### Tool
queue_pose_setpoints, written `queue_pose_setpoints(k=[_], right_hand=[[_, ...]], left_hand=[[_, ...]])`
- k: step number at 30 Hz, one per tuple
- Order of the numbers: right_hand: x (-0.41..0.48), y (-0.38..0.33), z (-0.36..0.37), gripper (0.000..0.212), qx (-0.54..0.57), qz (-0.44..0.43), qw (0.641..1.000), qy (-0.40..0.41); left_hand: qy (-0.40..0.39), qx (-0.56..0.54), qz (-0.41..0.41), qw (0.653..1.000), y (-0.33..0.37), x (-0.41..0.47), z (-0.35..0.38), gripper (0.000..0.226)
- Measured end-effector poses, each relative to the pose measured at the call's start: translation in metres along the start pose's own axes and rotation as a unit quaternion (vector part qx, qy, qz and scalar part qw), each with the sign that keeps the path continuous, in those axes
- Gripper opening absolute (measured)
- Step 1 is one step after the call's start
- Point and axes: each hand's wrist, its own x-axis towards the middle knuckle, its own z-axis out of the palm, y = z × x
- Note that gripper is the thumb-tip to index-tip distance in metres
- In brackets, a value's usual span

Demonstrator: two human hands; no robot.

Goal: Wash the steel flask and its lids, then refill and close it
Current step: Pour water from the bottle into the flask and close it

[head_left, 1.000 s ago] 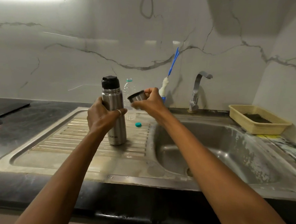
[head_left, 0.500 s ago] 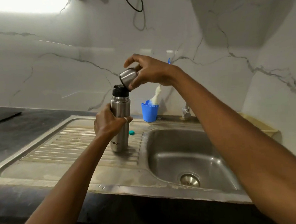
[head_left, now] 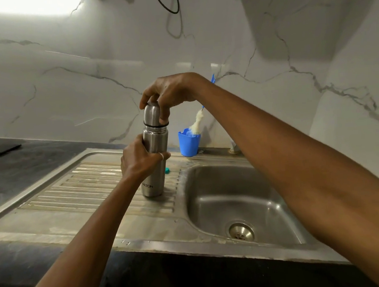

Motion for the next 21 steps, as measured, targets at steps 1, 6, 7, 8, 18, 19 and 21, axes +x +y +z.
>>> queue_pose_setpoints(k=[1,6,7,8,18,19,21], right_hand=[[0.002,-0.001,0.001,0.060,-0.006,0.000,1.000,-0.007],[0.012,-0.004,0.006,0.059,-0.003,0.003,1.000,-0.023],[0.014,-0.004,0.007,0.057,0.003,0.005,1.000,-0.024],[0.016,-0.005,0.008,0.055,0.009,0.007,1.000,-0.026],[0.018,-0.014,0.006,0.057,-0.009,0.022,0.999,-0.032],[0.018,-0.015,0.005,0.058,-0.012,0.021,0.999,-0.034],[0.019,-0.015,0.004,0.059,-0.011,0.018,0.999,-0.036]], left_hand=[[-0.001,-0.001,-0.001,1.000,-0.001,0.001,0.000,0.068],[-0.002,-0.001,-0.015,1.000,-0.002,0.001,-0.002,0.069],[-0.002,0.000,-0.017,1.000,-0.002,0.001,-0.003,0.069],[-0.004,0.000,-0.018,1.000,-0.003,0.001,-0.004,0.069],[-0.019,0.008,-0.018,1.000,-0.011,0.003,-0.006,0.068],[-0.020,0.011,-0.018,1.000,-0.011,0.004,-0.006,0.068],[-0.021,0.015,-0.017,1.000,-0.012,0.005,-0.005,0.069]])
